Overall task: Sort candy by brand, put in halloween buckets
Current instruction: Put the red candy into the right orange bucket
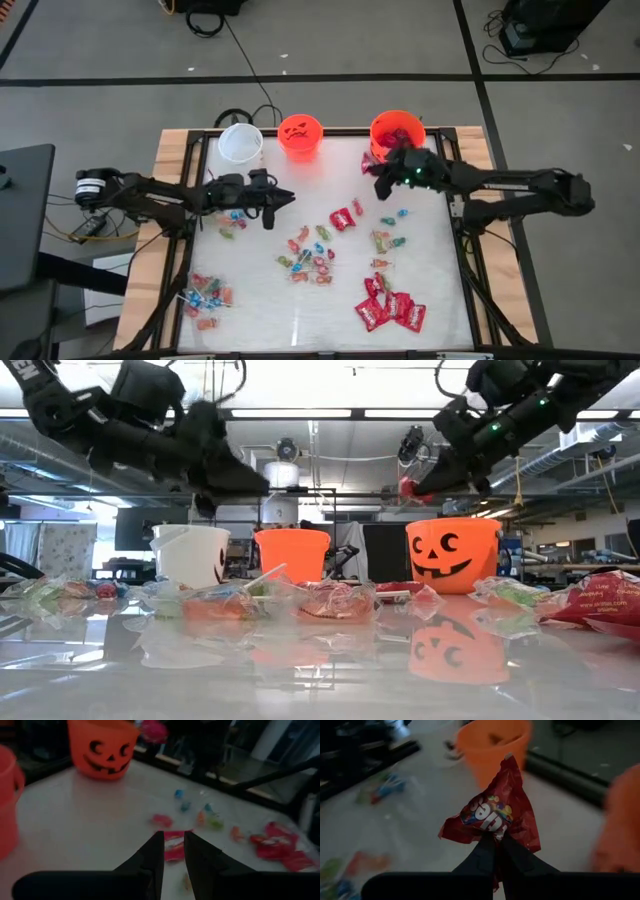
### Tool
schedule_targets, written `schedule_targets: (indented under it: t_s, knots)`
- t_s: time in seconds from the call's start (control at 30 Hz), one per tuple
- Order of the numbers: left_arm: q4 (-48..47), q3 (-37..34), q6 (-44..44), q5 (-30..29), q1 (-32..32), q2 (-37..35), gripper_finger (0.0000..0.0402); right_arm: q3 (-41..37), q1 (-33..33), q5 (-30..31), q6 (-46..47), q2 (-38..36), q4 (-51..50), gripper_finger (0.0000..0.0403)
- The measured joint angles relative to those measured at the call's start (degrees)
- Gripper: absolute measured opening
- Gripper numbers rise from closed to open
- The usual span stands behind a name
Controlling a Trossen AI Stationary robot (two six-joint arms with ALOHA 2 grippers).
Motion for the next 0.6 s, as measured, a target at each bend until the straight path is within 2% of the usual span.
schedule_targets:
  t_s: [0.13,0.3,0.37,0.5,0.6]
  knots:
    - [-1.9,0.0,1.1,-0.8,-0.1,-3.8,0.0080,0.0,-5.6,2.7,-3.6,-3.2,0.1,0.0019]
    - [-3.5,0.0,0.5,-2.0,-0.2,-2.7,0.0080,1.1,-14.4,11.4,-6.7,-3.1,-0.8,0.0019]
    - [-3.9,0.0,0.0,-2.2,-0.2,-1.1,0.0080,1.1,-18.2,9.3,-6.4,-1.2,-1.8,0.0021]
    - [-2.3,0.0,-0.1,-2.3,-0.3,1.6,0.0080,1.0,-23.0,-3.0,-8.2,1.8,-1.6,0.0046]
    - [-2.0,0.0,-0.2,-2.3,-0.3,2.4,0.0080,2.1,-24.4,-5.2,-8.2,1.8,-1.9,0.0081]
